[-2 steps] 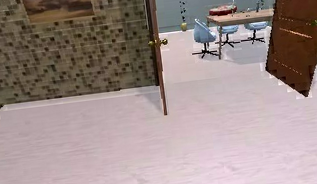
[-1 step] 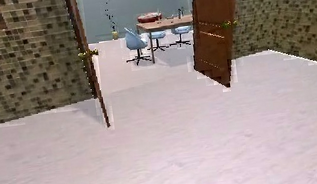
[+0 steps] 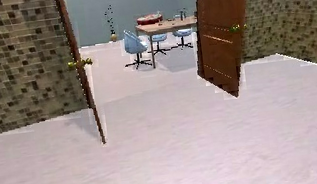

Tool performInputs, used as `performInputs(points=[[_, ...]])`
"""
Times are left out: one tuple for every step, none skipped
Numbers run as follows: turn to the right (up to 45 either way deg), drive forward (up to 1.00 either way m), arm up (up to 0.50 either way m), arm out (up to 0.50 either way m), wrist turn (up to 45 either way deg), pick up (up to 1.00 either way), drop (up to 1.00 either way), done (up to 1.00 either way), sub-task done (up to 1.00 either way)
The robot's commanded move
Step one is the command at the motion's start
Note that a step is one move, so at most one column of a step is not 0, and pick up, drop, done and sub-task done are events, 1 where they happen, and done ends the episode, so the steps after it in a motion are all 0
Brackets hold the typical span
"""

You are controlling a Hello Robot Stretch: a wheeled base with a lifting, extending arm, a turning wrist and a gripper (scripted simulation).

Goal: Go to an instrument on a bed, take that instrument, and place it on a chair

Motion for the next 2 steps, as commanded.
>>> performInputs(points=[[-9.0, 0.00, 0.00, 0.00, 0.0, 0.00, 0.00, 0.00, 0.00], [0.0, 0.30, 0.00, 0.00, 0.0, 0.00, 0.00, 0.00, 0.00]])
